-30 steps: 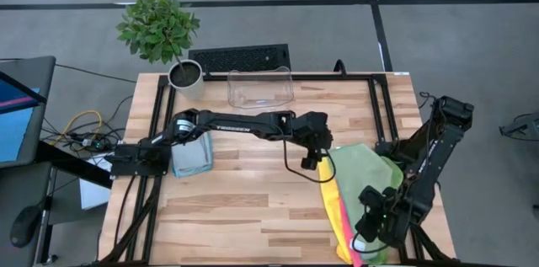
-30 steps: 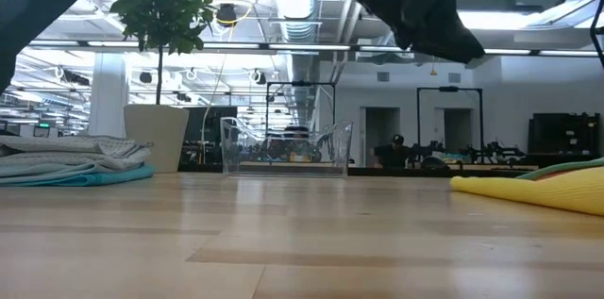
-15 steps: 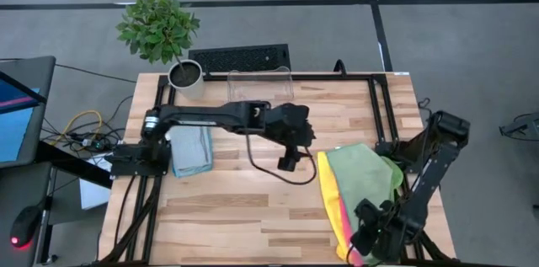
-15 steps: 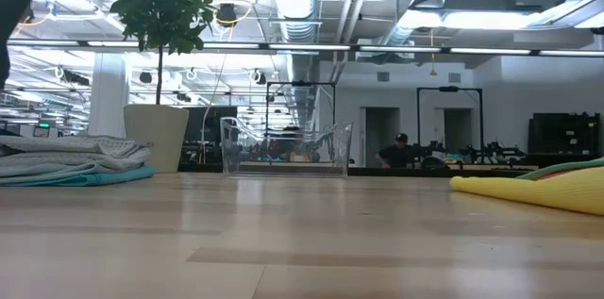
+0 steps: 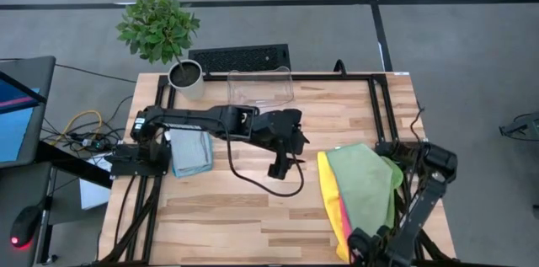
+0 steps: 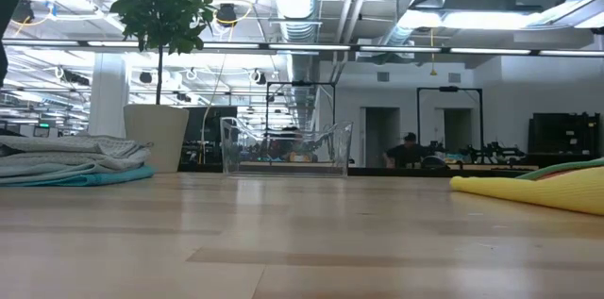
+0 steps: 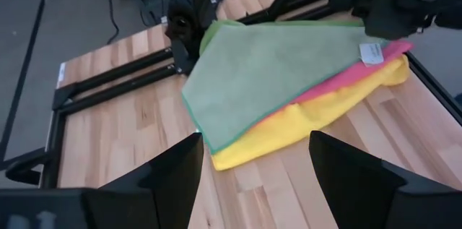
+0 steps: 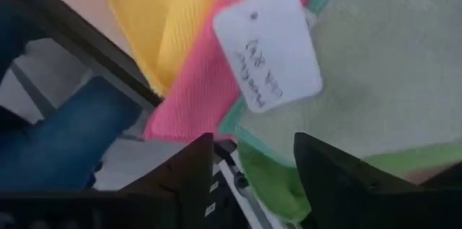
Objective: Fold microfiber towels
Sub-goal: Fold the light green microfiber cloth
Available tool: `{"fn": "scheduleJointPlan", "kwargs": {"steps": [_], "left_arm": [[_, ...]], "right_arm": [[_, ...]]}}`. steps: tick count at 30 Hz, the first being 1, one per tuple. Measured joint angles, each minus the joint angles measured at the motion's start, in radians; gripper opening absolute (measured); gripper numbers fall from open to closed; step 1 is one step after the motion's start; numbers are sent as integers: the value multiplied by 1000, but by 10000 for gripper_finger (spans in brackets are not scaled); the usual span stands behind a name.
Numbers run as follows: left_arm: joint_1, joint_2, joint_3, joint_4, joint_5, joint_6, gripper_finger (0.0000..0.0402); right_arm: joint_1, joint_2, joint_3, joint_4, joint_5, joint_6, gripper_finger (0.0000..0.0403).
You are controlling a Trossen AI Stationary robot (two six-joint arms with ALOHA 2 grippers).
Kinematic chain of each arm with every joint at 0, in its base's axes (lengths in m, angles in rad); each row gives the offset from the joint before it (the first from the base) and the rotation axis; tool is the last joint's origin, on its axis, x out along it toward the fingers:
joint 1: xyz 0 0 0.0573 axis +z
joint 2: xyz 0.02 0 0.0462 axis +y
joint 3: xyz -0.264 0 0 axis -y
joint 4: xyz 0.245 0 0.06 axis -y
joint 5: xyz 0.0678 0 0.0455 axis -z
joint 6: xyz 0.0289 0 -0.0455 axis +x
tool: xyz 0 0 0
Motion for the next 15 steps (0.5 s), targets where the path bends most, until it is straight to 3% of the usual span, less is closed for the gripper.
{"fn": "scheduleJointPlan", "kwargs": {"steps": [15], "left_arm": [[-22, 1, 0, -15, 1, -26, 247]], "right_arm": [[8, 159, 95, -58, -5, -30, 205]]}}
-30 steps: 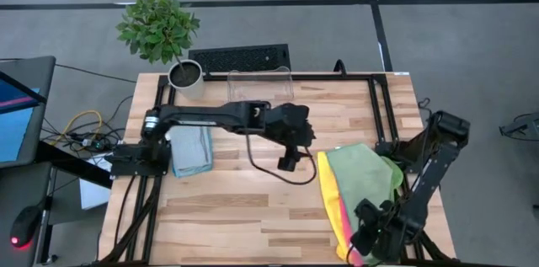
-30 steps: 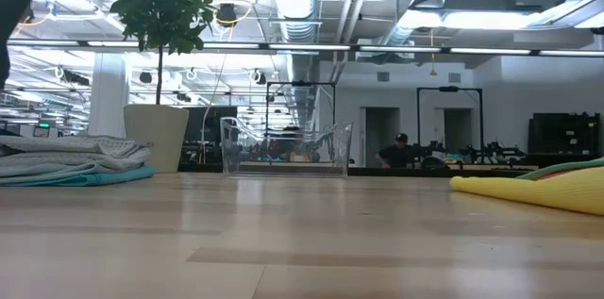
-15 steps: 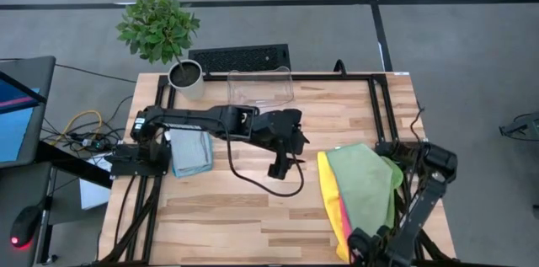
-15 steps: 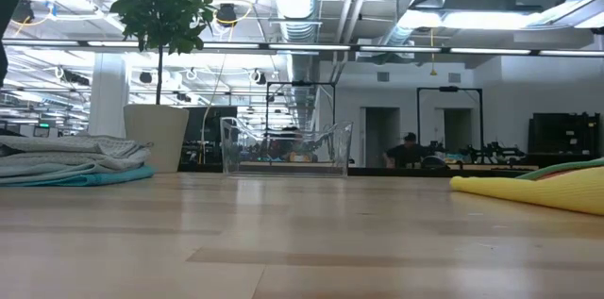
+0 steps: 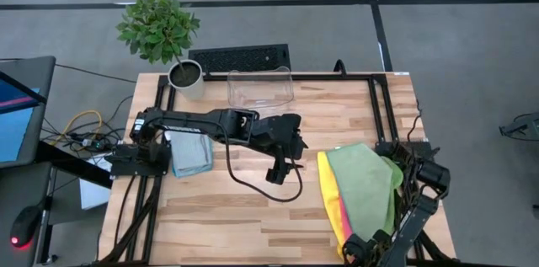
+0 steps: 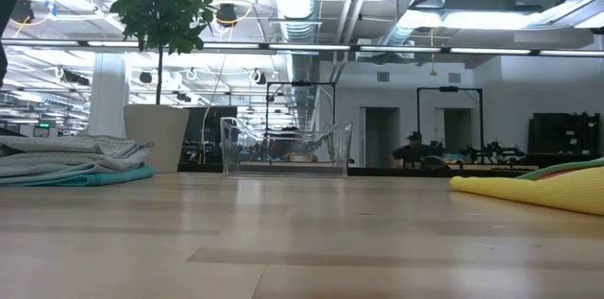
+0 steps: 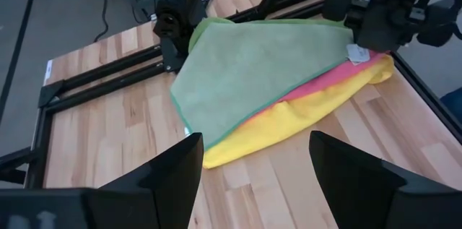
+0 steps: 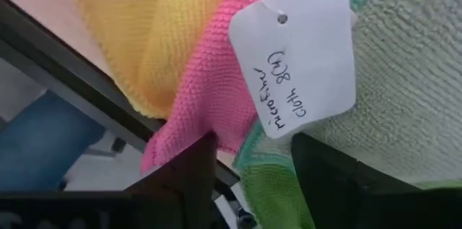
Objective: Fold microfiber towels
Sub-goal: Fold the light green microfiber cloth
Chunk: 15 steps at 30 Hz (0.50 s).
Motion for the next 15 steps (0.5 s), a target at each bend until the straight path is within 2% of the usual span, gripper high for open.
{"fn": "scheduleJointPlan", "kwargs": {"steps": [9, 15], "left_arm": [[0, 1, 0, -7, -17, -2, 247], [0, 1, 0, -8, -17, -3, 247]], "right_arm": [[3, -41, 37, -149, 7, -26, 147], [2, -41, 44, -155, 4, -77, 62]]}}
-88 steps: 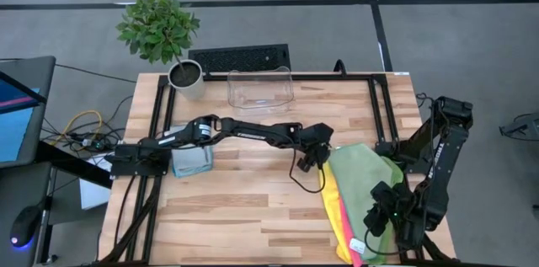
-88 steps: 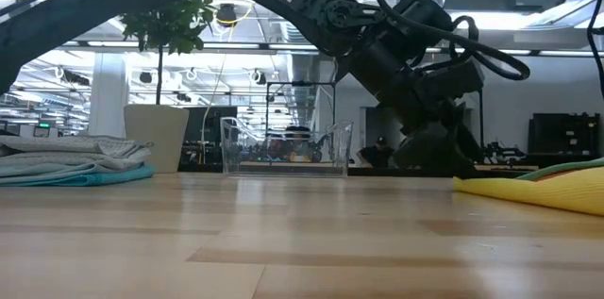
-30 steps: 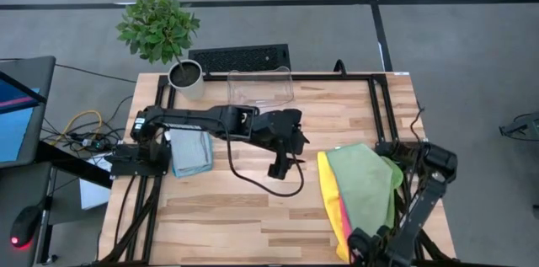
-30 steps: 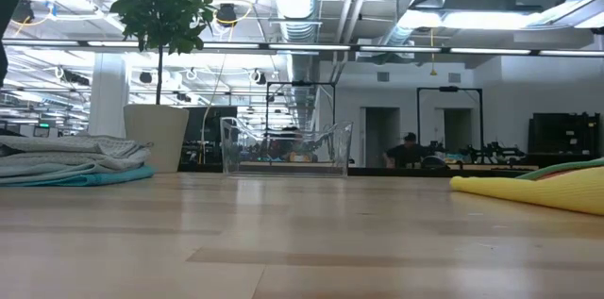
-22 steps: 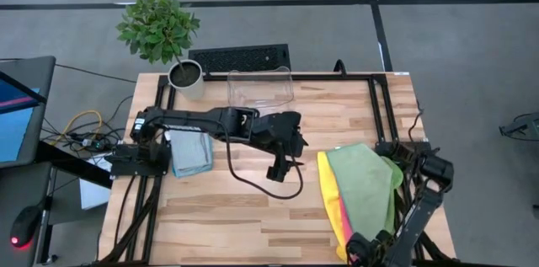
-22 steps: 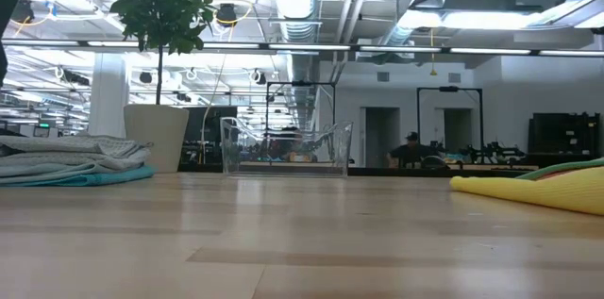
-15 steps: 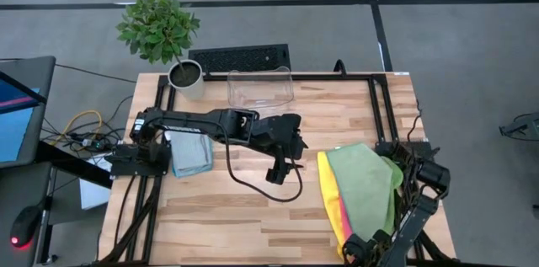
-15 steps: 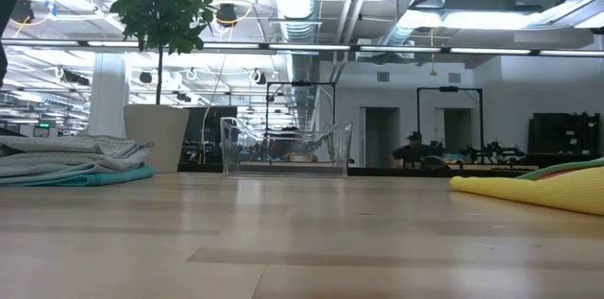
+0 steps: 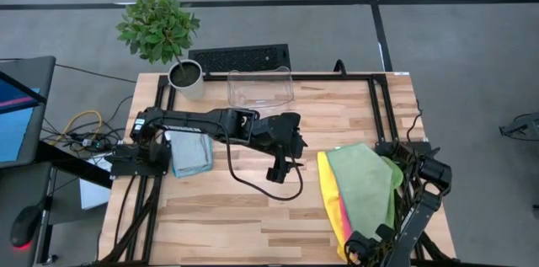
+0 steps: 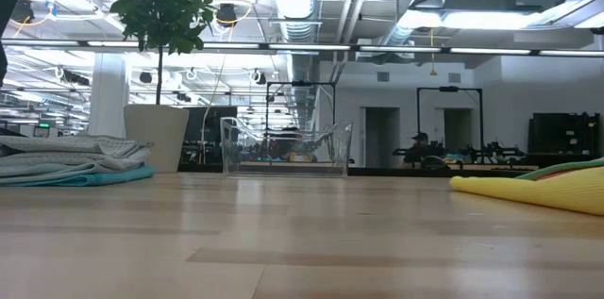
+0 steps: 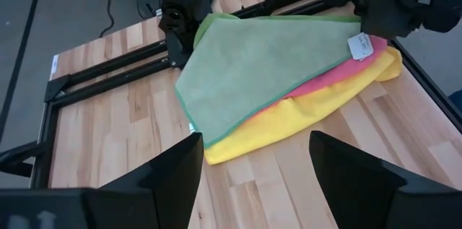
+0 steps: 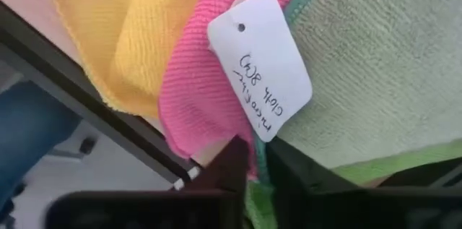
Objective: Fold microfiber towels
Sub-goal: Fold the light green microfiber cloth
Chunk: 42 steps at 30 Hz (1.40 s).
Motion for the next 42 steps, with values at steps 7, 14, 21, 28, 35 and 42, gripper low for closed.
{"fn": "scheduleJointPlan", "kwargs": {"steps": [7, 14, 21, 28, 35, 42], "left_arm": [[0, 1, 0, -31, -8, -4, 247], [16, 54, 0, -10, 42, 17, 247], [62, 249, -1, 117, 167, 128, 247], [108, 420, -1, 218, 157, 364, 247], [120, 493, 0, 410, 106, 507, 247], [108, 584, 5, 481, 57, 686, 247]], "right_arm": [[-8, 0, 57, -61, 0, -87, 34], [27, -2, 215, -250, 81, -84, 16], [95, -2, 267, -298, 158, 73, 33], [139, -2, 263, -303, 160, 151, 15], [144, -2, 263, -326, 158, 176, 33], [144, -2, 263, -326, 157, 169, 22]]}}
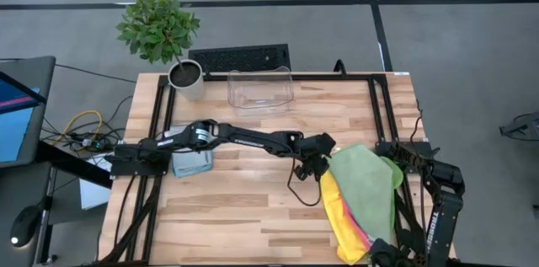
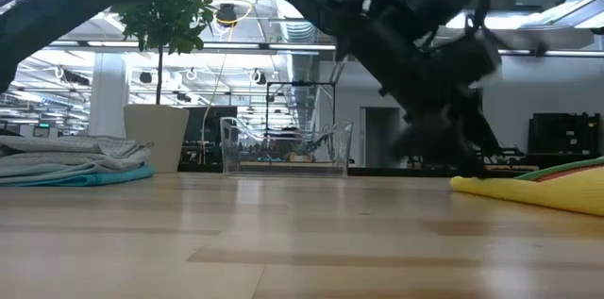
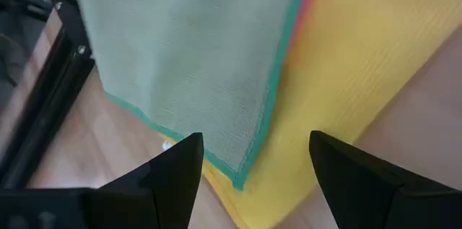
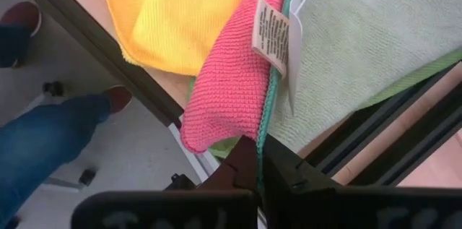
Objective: Fold microfiber towels
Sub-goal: Fold the light green microfiber cloth
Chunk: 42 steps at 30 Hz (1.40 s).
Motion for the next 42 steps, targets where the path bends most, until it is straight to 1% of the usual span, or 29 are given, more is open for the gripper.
{"fn": "scheduleJointPlan", "kwargs": {"steps": [3, 5, 9, 12, 16, 22, 26, 27, 30, 33, 36, 38, 39, 40, 42], "left_arm": [[-13, 33, 12, 54, -101, 72, 247], [-11, 44, 13, 92, -110, 69, 247], [14, 44, 14, 111, -120, 23, 246], [25, 44, 14, 107, -134, 36, 232], [19, 56, 16, 118, -108, 72, 185], [5, 63, 16, 135, -124, 105, 93], [4, 63, 15, 135, -168, 105, 21], [4, 63, 15, 137, -177, 104, 11], [-3, 63, 25, 124, -219, 85, 6], [-19, 61, 77, 71, -253, 57, 2], [-29, 57, 168, -38, -279, 11, 2], [-34, 57, 255, -155, -326, -35, 1], [-36, 43, 266, -187, -353, -59, 1], [-37, 4, 233, -186, -379, -72, 1], [-39, -68, 196, -243, -406, -102, 1]], "right_arm": [[0, 0, 0, 1, 0, 0, 28], [0, 0, 0, 1, 0, 0, 32], [-2, 0, 0, 3, -1, 0, 31], [-2, 0, 0, 3, -2, 0, 25], [-2, 0, 0, 5, -2, 16, 25], [0, 0, 0, 6, -2, 23, 33], [0, 0, 0, 9, -2, 23, 27], [0, 0, 0, 9, -2, 24, 26], [0, 0, 0, 9, -1, 15, 25], [-10, 0, 0, 9, 0, -31, 28], [-23, 0, 0, -3, -1, -70, 36], [-35, 0, 2, -19, 0, -107, 37], [-41, 0, 9, -33, 2, -127, 34], [-45, 0, 18, -49, 9, -147, 30], [-55, 0, 41, -95, 37, -174, 21]]}}
